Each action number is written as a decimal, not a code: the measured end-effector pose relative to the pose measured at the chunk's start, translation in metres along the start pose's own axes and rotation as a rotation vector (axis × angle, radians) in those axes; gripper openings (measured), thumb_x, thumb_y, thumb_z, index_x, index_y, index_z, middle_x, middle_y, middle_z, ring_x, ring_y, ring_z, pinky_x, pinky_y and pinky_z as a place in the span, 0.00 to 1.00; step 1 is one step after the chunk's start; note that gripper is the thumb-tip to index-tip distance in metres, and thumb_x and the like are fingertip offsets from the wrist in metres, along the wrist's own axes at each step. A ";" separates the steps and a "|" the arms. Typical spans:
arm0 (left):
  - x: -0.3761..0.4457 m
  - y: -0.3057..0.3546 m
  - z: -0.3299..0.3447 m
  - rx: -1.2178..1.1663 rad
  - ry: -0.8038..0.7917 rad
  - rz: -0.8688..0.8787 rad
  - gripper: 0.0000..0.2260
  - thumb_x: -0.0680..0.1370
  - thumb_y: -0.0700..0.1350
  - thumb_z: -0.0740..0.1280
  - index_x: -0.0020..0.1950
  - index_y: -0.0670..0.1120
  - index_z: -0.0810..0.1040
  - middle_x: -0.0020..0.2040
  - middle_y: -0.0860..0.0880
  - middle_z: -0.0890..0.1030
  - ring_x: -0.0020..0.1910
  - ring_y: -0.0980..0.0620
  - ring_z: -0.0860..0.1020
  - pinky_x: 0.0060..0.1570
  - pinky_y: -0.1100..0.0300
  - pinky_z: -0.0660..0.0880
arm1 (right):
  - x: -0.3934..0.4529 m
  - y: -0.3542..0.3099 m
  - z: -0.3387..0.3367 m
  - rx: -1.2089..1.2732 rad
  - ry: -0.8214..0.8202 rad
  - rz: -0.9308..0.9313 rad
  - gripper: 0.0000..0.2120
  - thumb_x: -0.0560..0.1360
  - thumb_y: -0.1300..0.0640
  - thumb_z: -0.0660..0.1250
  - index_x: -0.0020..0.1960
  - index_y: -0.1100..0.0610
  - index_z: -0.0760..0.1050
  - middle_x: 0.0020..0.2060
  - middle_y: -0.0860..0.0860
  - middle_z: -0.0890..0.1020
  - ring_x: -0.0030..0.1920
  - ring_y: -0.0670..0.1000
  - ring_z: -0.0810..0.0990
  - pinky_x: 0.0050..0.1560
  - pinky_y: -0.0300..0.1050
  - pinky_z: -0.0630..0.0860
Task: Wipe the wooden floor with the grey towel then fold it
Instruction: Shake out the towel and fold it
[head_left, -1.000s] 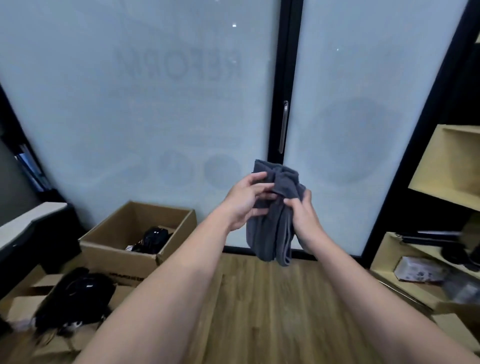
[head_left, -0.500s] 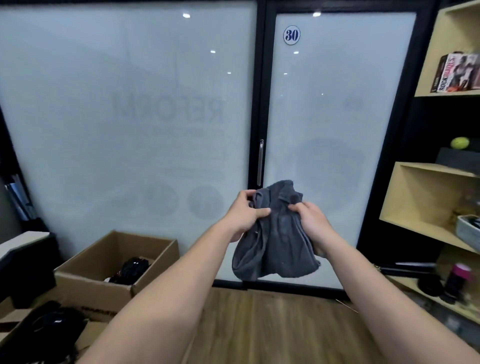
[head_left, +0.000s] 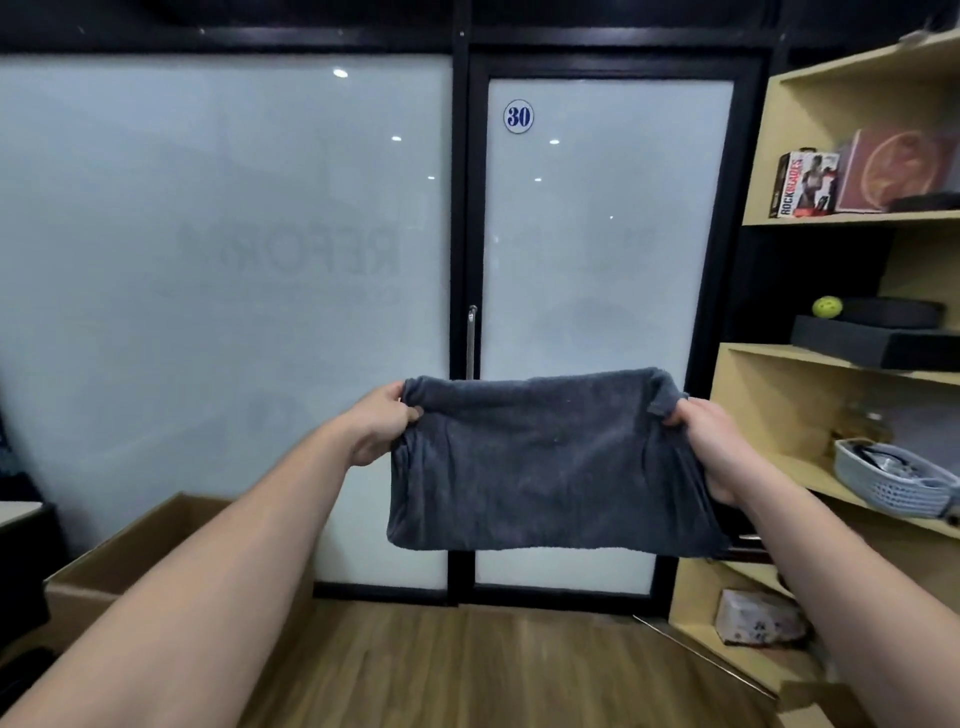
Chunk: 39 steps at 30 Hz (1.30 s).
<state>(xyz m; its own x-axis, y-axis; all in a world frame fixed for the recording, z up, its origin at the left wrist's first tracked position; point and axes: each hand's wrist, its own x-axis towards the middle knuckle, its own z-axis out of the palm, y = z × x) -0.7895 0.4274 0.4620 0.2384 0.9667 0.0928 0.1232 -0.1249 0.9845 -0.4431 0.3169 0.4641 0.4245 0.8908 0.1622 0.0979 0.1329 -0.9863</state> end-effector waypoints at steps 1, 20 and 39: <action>0.000 0.006 0.000 0.072 -0.030 -0.009 0.15 0.84 0.32 0.55 0.58 0.48 0.75 0.53 0.45 0.81 0.46 0.49 0.79 0.39 0.56 0.75 | -0.001 -0.002 -0.002 0.020 -0.003 0.013 0.05 0.70 0.60 0.60 0.42 0.57 0.75 0.35 0.59 0.80 0.34 0.57 0.80 0.38 0.48 0.75; 0.017 0.029 -0.026 0.413 -0.202 0.007 0.12 0.74 0.23 0.60 0.48 0.37 0.77 0.47 0.39 0.81 0.46 0.44 0.80 0.44 0.54 0.77 | -0.003 -0.005 -0.026 -0.178 0.012 -0.130 0.06 0.80 0.62 0.67 0.49 0.59 0.83 0.42 0.57 0.86 0.40 0.54 0.84 0.43 0.48 0.78; -0.021 -0.092 0.042 -0.018 -0.219 -0.610 0.07 0.83 0.39 0.60 0.50 0.40 0.76 0.39 0.42 0.84 0.38 0.45 0.81 0.32 0.57 0.78 | -0.050 0.104 -0.002 -0.404 0.230 0.428 0.12 0.75 0.61 0.72 0.53 0.67 0.76 0.46 0.62 0.81 0.46 0.62 0.82 0.47 0.54 0.81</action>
<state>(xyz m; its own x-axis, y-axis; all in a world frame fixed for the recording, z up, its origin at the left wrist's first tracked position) -0.7653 0.4088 0.3628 0.3220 0.7944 -0.5151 0.2829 0.4385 0.8531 -0.4527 0.2852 0.3536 0.6797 0.7066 -0.1970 0.1896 -0.4287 -0.8833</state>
